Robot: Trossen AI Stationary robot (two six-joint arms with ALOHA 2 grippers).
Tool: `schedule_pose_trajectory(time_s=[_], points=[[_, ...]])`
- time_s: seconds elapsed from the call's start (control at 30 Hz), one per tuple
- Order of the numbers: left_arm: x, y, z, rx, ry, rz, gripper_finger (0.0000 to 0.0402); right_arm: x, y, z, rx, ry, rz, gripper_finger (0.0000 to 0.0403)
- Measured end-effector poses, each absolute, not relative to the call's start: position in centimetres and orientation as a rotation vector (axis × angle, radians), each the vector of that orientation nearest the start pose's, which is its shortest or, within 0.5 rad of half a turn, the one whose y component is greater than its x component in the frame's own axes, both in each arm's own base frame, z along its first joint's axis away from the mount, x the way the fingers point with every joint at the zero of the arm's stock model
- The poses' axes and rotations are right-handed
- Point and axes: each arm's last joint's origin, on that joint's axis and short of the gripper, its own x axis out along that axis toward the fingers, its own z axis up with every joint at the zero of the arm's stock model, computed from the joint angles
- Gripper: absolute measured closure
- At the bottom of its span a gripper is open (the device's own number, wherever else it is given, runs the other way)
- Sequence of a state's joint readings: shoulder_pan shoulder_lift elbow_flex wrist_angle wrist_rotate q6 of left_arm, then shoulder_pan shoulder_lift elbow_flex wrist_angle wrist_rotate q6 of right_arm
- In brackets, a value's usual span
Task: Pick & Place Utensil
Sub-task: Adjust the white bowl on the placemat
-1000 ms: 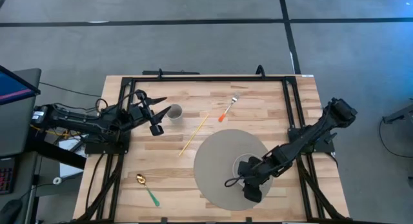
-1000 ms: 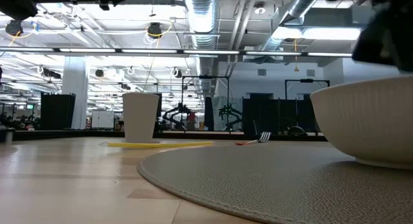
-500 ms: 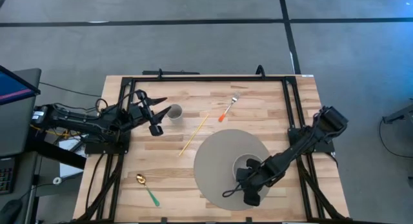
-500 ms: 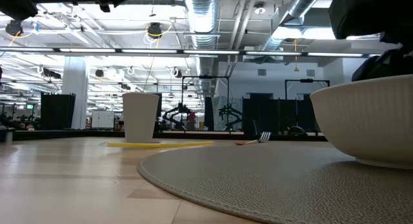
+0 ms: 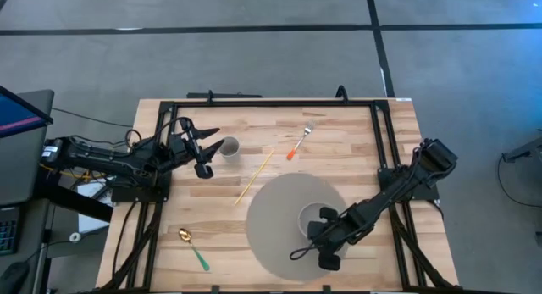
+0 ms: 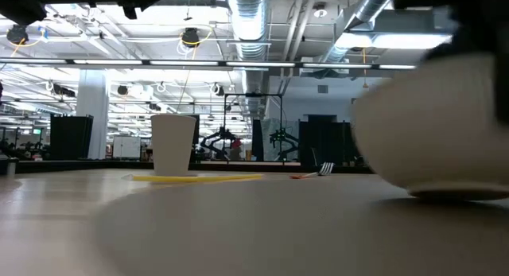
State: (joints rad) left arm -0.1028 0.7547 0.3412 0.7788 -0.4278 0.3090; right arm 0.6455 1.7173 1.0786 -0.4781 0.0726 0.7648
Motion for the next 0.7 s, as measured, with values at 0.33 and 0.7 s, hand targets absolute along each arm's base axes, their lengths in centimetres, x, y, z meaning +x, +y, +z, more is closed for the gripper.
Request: schedule_pose_trajectory(time_s=[0.33, 0.7], points=[[16.4, -0.5, 27.4, 0.207, -0.300, 0.373, 0.0225, 28.0, 22.9, 22.9, -0.044, 0.895, 0.190, 0.0398], [16.6, -0.5, 27.2, 0.213, -0.279, 0.370, 0.0225, 31.3, 24.5, 18.2, -0.080, 0.852, 0.484, 0.0401]])
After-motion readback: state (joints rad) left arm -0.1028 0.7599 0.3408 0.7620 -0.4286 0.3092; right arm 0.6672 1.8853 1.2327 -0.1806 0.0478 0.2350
